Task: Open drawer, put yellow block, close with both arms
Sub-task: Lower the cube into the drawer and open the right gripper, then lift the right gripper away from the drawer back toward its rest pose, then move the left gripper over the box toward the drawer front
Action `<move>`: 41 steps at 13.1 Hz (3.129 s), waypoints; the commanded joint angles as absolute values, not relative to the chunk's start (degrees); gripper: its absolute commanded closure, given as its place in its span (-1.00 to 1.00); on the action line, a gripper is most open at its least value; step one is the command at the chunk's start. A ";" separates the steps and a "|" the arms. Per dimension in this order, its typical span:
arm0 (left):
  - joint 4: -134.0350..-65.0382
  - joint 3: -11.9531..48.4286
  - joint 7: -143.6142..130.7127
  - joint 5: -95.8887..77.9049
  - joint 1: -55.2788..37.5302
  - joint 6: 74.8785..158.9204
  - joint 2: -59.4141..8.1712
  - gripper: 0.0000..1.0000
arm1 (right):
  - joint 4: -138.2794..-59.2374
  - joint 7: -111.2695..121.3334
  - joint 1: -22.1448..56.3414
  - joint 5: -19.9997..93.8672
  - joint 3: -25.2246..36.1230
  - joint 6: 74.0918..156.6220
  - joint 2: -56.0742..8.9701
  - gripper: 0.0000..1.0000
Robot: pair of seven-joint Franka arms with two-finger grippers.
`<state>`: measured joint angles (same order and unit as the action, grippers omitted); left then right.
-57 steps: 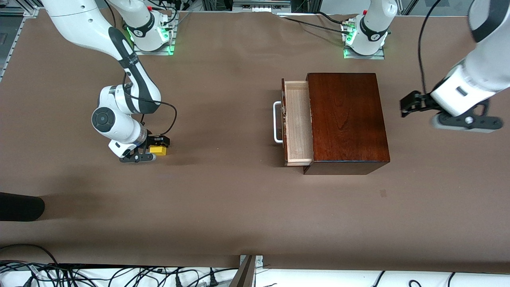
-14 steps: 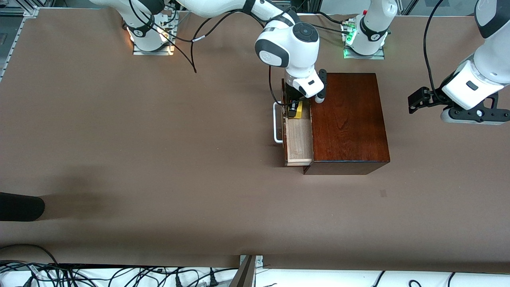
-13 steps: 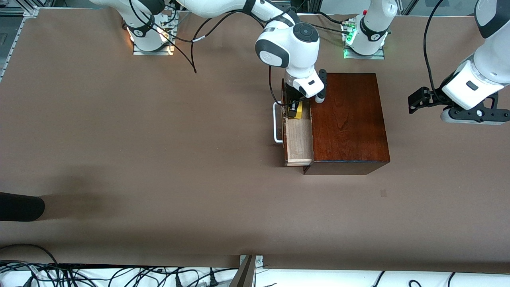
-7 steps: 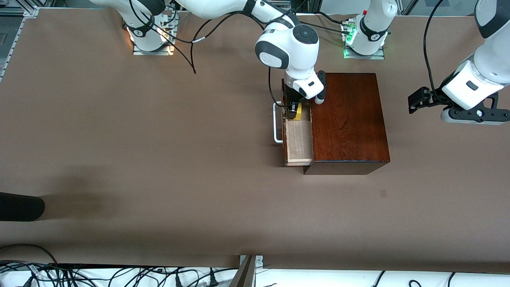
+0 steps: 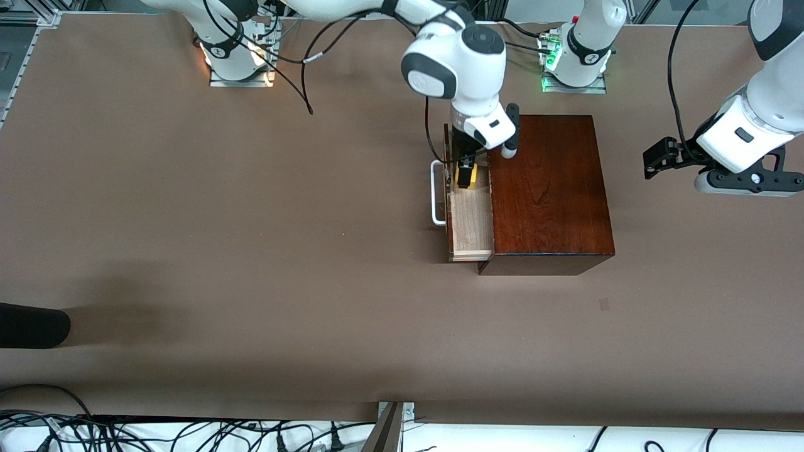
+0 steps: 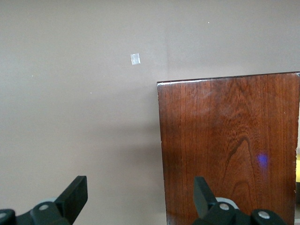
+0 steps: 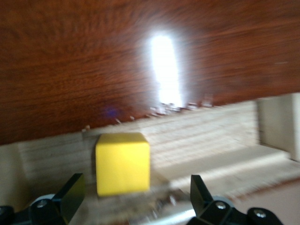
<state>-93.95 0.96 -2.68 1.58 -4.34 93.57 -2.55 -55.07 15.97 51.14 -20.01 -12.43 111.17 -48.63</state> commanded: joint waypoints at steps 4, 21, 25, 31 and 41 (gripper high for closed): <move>-93.34 0.70 -1.32 0.18 -4.39 92.90 -2.55 -1.00 | -55.81 15.12 44.24 -18.54 -11.95 98.54 -37.20 -1.00; -90.09 10.79 1.76 -4.22 -5.45 90.53 -5.70 -1.00 | -89.56 4.57 7.30 0.62 -2.65 92.38 -2.47 -1.00; -88.51 24.39 1.68 -7.64 -5.54 90.88 -11.14 -1.00 | -89.56 5.01 7.38 -0.08 2.37 90.79 -0.88 -1.00; -81.12 29.44 1.67 -6.95 -12.98 98.67 -21.70 -1.00 | -89.56 3.17 7.29 3.06 2.72 90.62 -1.14 -1.00; -81.12 29.44 7.45 13.58 -27.59 121.20 -34.88 -1.00 | -87.98 -0.53 8.70 0.88 2.29 88.86 -3.51 -1.00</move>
<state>-83.35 29.54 4.40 7.07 -25.14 119.84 -31.44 -88.59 0.10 8.45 1.64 2.28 89.58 -3.17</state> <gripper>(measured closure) 0.000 0.000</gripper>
